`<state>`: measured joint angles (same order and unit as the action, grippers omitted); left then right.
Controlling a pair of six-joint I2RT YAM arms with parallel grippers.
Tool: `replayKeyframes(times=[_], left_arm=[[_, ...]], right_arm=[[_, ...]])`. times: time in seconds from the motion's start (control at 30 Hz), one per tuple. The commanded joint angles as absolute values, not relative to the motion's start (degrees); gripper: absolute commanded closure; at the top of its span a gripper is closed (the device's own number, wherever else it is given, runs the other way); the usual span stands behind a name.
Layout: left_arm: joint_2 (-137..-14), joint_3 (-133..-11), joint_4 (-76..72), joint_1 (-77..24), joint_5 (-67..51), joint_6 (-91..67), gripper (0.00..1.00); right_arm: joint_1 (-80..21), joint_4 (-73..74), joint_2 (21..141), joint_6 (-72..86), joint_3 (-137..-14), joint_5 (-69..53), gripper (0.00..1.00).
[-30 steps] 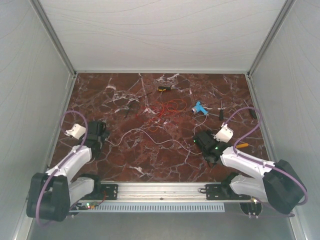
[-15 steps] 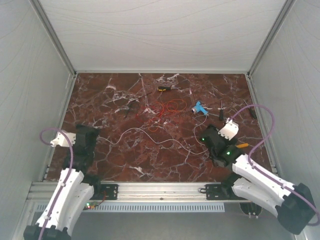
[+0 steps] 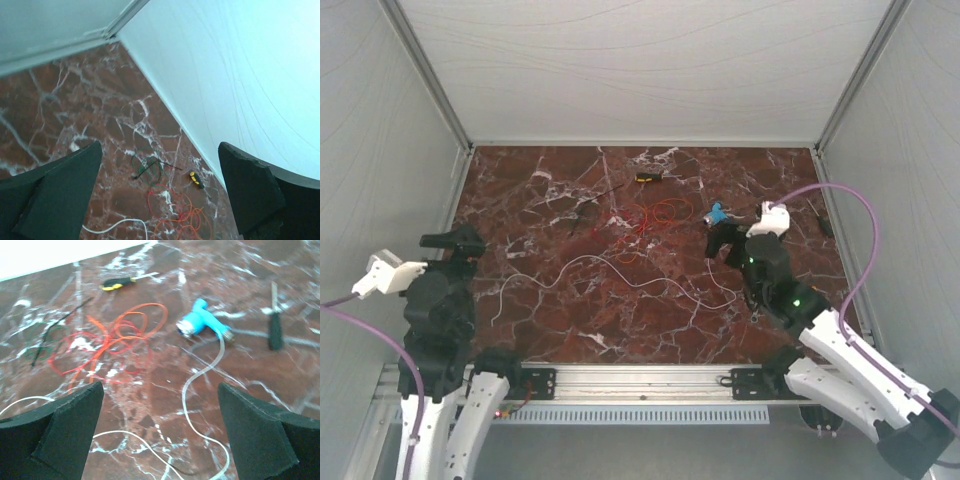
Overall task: Zip-tie the wires
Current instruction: Straighten the cable at the center of the board, then pick up the cable at the center of the board.
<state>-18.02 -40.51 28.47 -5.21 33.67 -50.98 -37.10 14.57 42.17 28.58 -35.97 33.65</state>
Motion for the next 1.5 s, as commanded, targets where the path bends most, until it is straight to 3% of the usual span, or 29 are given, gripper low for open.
replayKeyframes(times=[0.0, 0.2, 0.33, 0.7, 0.87, 1.0, 1.47], left_arm=[[-18.28, -44.71, 22.3, -4.89, 25.74, -31.85, 0.0], [-22.59, -47.07, 28.35, -4.91, 11.51, -26.31, 0.0], [-25.28, -46.18, 32.92, -4.94, 3.0, -25.19, 0.0], [-19.09, -34.38, 26.76, -5.03, -0.67, -27.22, 0.0], [-18.86, -33.69, 26.38, -5.05, -0.31, -26.13, 0.0], [-18.9, -33.19, 25.68, -5.02, -1.86, -25.09, 0.0], [-18.46, -32.83, 25.49, -5.03, -2.11, -24.68, 0.0]], right_arm=[[-36.96, 2.92, 46.94, 15.74, -40.85, 19.45, 0.04], [-36.95, -0.03, 62.78, 8.26, -51.4, 3.95, 0.05], [-36.95, 0.9, 73.94, 5.45, -59.55, 1.5, 0.08], [-35.11, 3.4, 100.24, -0.91, -76.86, -3.1, 0.26], [-33.05, 2.98, 107.64, -1.2, -81.72, -4.21, 0.35], [-31.76, 4.05, 113.16, -1.13, -86.01, -6.64, 0.5], [-30.91, 5.99, 121.76, -2.58, -92.11, -6.16, 0.62]])
